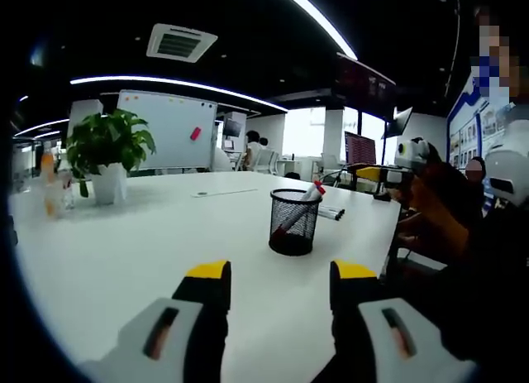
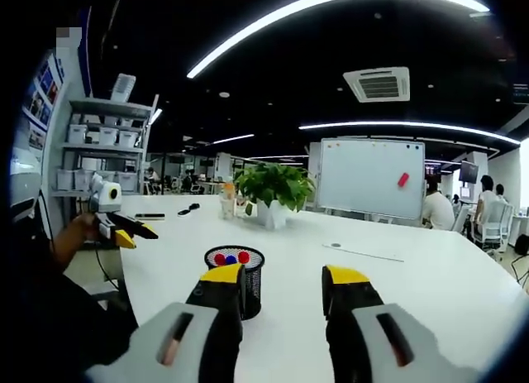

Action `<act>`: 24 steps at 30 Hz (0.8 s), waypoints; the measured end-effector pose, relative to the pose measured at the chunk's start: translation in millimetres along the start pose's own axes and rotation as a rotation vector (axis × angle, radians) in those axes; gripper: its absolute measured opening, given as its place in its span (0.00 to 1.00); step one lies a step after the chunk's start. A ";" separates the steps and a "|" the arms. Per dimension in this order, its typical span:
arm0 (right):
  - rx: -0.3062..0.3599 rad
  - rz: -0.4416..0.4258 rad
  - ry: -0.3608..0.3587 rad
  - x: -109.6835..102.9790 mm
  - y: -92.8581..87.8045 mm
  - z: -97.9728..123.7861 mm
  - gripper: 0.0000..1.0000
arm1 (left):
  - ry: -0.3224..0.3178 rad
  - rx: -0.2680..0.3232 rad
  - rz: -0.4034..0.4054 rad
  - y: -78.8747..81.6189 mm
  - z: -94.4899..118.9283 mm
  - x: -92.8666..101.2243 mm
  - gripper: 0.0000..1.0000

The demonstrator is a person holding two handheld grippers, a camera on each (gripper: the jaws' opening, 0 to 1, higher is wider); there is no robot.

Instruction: Pick up the whiteboard markers from the pen holder and place them facing the whiteboard neatly

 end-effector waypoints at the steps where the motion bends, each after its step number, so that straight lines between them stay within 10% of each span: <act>1: -0.002 -0.001 0.003 -0.6 -0.2 -0.4 0.40 | 0.003 -0.002 0.001 -0.7 -0.3 -0.6 0.49; 24: -0.025 0.005 0.066 -21.7 -7.2 -10.2 0.40 | 0.001 -0.022 -0.014 -0.4 -2.5 -0.2 0.48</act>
Point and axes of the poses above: the point that each gripper's makers call its tool centre point, and the gripper's own axes: z roughly backward along the fingers, x roughly to its right, y roughly out of its top, the point moved 7 cm from there along z, roughly backward along the fingers, and after that the axes turned 10 degrees about -y, right-handed, at the moved point
